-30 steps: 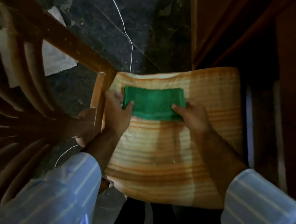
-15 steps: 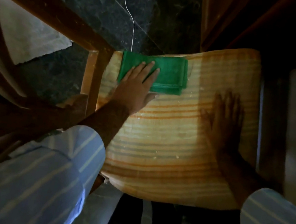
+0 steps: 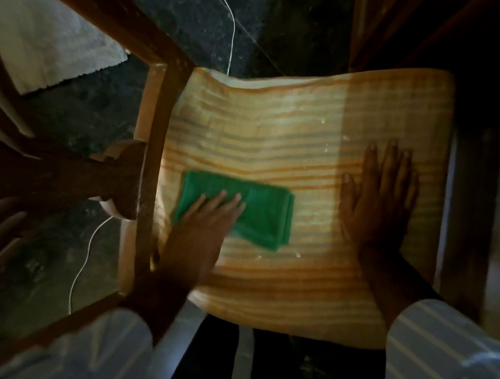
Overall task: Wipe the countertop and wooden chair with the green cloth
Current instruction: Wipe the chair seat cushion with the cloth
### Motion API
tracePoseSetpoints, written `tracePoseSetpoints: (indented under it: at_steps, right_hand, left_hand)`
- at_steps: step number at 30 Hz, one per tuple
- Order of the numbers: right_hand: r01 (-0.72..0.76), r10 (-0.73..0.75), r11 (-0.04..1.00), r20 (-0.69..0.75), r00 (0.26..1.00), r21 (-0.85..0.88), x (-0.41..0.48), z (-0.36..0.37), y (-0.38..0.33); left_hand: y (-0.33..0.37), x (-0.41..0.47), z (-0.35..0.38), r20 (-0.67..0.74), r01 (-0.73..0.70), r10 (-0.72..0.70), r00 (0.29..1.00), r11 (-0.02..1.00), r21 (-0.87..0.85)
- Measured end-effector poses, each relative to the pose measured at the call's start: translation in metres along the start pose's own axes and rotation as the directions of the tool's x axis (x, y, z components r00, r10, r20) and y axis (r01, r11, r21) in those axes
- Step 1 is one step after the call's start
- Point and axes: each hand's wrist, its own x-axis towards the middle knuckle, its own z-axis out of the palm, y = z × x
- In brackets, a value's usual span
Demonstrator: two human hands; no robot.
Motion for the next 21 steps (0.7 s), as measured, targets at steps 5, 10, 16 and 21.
tracePoseSetpoints:
  at_steps: [5, 10, 16, 21]
  right_hand:
    - [-0.007, 0.007, 1.0, 0.028, 1.0, 0.011, 0.001, -0.002, 0.0]
    - [-0.01, 0.008, 0.998, 0.044, 0.999, 0.058, -0.001, -0.005, 0.008]
    - [-0.083, 0.083, 0.996, 0.013, 0.996, 0.025, -0.015, -0.004, 0.016]
    - [-0.075, 0.074, 0.997, 0.004, 0.997, 0.031, -0.015, -0.002, 0.017]
  left_hand:
    - [0.048, -0.13, 0.027, 0.116, 0.047, -0.033, 0.993, 0.992, -0.114]
    - [0.063, -0.14, 0.007, 0.089, 0.316, -0.306, 0.948, 0.872, -0.373]
    - [0.064, -0.03, -0.069, -0.226, 0.318, -0.517, 0.825, 0.757, -0.571]
    - [0.054, 0.109, -0.058, -0.303, 0.246, -0.403, 0.864, 0.861, -0.446]
